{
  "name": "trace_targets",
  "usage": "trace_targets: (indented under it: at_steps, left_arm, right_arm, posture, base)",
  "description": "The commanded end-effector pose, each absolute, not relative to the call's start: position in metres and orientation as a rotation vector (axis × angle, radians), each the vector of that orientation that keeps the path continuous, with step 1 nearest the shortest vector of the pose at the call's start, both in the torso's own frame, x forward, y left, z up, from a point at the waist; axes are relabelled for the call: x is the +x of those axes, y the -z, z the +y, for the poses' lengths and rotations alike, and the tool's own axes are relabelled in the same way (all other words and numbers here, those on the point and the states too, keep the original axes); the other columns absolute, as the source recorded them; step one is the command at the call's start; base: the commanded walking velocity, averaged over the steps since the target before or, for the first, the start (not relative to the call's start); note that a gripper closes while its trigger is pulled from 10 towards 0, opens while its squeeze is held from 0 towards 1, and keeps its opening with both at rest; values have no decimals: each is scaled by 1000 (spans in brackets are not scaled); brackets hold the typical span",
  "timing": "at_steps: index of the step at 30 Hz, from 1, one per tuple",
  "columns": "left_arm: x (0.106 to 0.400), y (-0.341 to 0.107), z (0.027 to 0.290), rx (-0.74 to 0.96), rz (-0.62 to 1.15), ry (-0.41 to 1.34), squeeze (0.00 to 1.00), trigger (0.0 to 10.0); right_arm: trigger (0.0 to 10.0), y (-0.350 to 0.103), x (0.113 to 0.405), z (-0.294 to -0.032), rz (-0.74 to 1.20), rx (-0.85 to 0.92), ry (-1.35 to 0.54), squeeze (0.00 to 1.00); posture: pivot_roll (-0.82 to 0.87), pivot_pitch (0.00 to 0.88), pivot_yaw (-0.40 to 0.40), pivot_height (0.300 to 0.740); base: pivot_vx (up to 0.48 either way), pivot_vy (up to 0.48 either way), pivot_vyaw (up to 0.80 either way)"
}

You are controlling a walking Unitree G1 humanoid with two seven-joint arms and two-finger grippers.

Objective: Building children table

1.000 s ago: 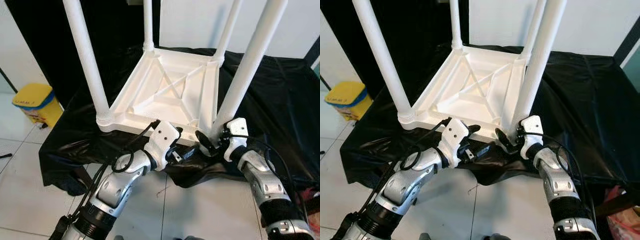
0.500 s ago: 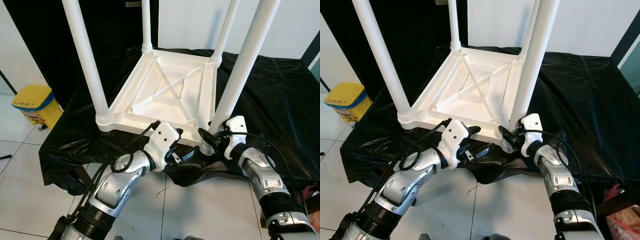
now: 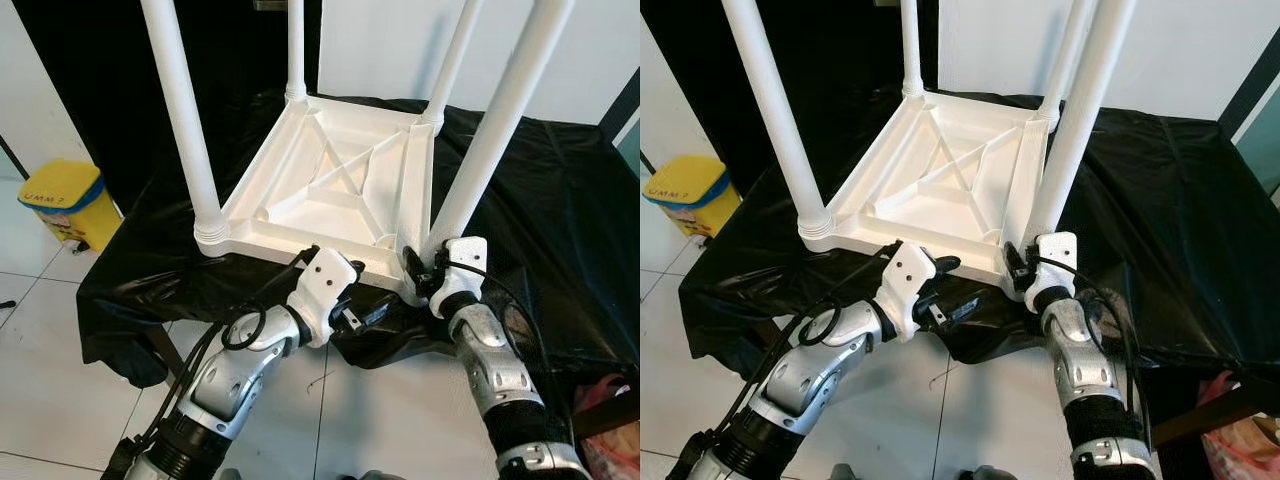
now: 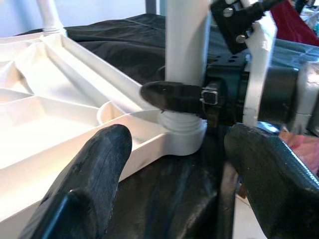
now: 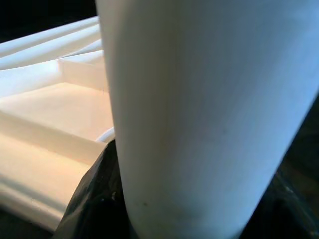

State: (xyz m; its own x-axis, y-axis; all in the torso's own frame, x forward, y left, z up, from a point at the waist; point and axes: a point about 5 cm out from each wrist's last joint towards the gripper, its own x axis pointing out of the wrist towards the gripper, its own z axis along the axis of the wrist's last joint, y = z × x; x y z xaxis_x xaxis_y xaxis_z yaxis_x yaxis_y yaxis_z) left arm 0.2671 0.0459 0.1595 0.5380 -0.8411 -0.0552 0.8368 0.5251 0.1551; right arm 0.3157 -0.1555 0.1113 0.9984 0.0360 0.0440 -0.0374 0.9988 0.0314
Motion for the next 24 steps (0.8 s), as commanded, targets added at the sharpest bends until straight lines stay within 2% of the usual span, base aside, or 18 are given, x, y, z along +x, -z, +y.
trace_targets:
  at_steps: [1, 5, 9, 15, 16, 17, 24]
  left_arm:
    - [269, -159, 46, 182, -28, 1007, 0, 10000]
    - [271, -159, 47, 184, -31, 1001, 0, 10000]
    - [267, -157, 45, 184, -24, 1006, 0, 10000]
    - [266, -159, 45, 180, -25, 1013, 0, 10000]
    - [266, -159, 46, 182, -23, 1012, 0, 10000]
    - [265, -158, 47, 186, -21, 1011, 0, 10000]
    - [264, -158, 48, 195, -25, 1005, 0, 10000]
  right_arm:
    - [10000, -93, 308, -170, 42, 6, 93, 0]
    - [10000, -91, 304, -158, 42, 45, 171, 0]
    - [10000, -95, 302, -136, 19, 64, 122, 0]
    - [10000, -103, 298, -128, -29, 51, 70, 0]
    - [10000, -103, 298, -127, -36, 54, 60, 102]
    - [10000, -106, 298, -128, -48, 47, 57, 1000]
    - [10000, -111, 298, -137, -70, 15, 23, 1000]
  posture:
    - [-5, 74, -104, 740]
    - [-7, 78, -103, 740]
    - [-4, 80, -93, 740]
    - [3, 90, -85, 740]
    - [3, 92, -85, 740]
    - [4, 92, -85, 740]
    - [8, 92, -92, 740]
  base:
    - [0, 0, 0]
    - [0, 0, 0]
    - [0, 0, 0]
    - [0, 0, 0]
    - [0, 0, 0]
    - [0, 0, 0]
    - [0, 0, 0]
